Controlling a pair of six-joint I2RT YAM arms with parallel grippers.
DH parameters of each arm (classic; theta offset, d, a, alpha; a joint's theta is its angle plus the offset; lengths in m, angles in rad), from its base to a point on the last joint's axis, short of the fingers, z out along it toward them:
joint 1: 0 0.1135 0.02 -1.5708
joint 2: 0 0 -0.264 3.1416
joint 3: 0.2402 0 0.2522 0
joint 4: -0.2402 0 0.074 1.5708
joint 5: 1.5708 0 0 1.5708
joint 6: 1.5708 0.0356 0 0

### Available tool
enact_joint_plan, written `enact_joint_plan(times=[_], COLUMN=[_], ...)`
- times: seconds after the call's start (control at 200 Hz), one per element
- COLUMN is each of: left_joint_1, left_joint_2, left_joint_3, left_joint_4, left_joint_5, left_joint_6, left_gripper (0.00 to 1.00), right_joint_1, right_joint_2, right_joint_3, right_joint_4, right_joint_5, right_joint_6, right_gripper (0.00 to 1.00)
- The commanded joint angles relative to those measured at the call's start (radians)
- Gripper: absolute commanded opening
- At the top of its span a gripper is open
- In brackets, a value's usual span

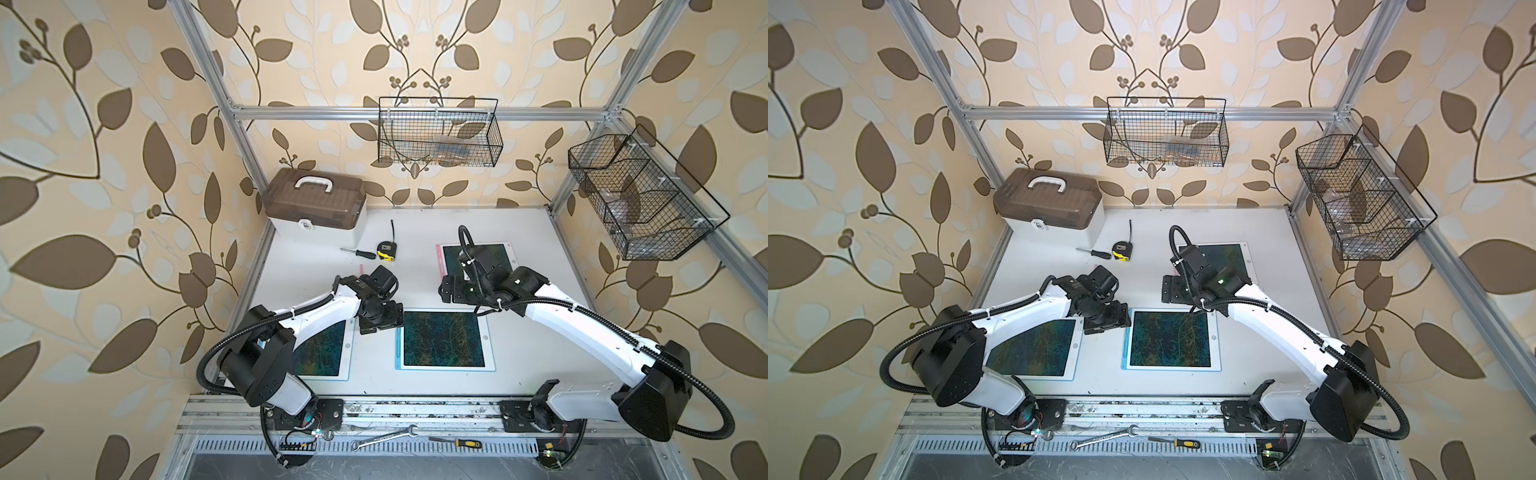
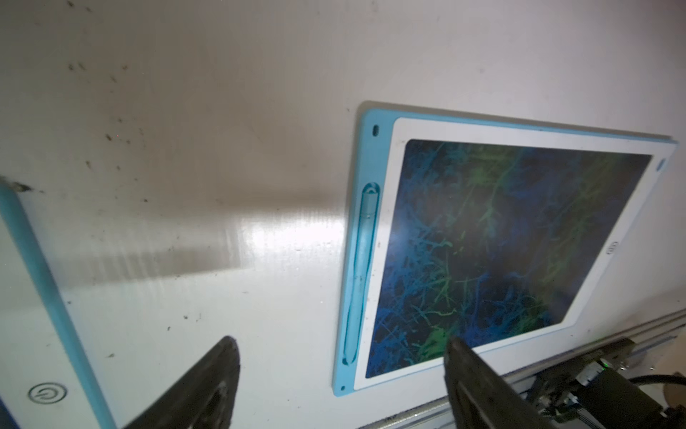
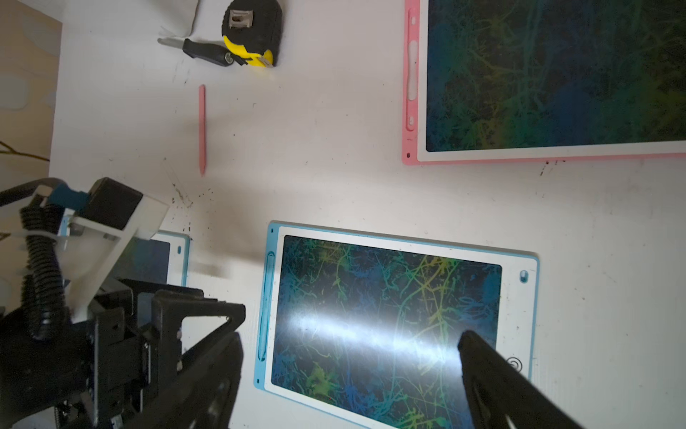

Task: Place the stylus back onto the writing tablet
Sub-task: Place the stylus on the writing tablet, then move the writing tablet to the center of the board.

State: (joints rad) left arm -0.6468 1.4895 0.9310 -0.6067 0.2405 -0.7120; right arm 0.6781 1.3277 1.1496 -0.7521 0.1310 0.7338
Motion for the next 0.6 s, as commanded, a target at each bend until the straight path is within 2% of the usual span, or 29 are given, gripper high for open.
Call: enact_joint_plan(times=[0.0,0.08,0.22,0.345,0.595], left_joint_1=[0.002,0.002,0.001,0.001,0.006], left_joint_2=[-0.024,-0.043,-0.093,-0.096,-0.141], left_joint_3=[-0.037,-0.067,-0.111,-0.086,-0.083], left_joint_4=[0.033,0.032,0.043,-0.028,-0.071], left_joint_5=[0.054,0.053,0.033,0.004,-0.03], left_joint_6=[-0.017,-0.046,-0.073,-0.078,-0.131], left_gripper=[0.96,0.99,0.99,0.99,0.99], right_joint_1=[0.015,0.009,0.002,-0.031,-0.064], right_joint_2=[-0.007,-0.011,0.001,-0.008,-0.096], right_joint_3=[0.004,-0.017,0.004,0.014,-0.023], right_joint_4=[0.011,0.075,0.126,0.136,0.167], right_joint_5=[0.056,0.021,-0.009,-0.121,-0.192], right_joint_6=[0.079,0.073,-0.035,-0.099,-0.183], right_gripper=[0.91,0.91,0.92,0.91,0.92])
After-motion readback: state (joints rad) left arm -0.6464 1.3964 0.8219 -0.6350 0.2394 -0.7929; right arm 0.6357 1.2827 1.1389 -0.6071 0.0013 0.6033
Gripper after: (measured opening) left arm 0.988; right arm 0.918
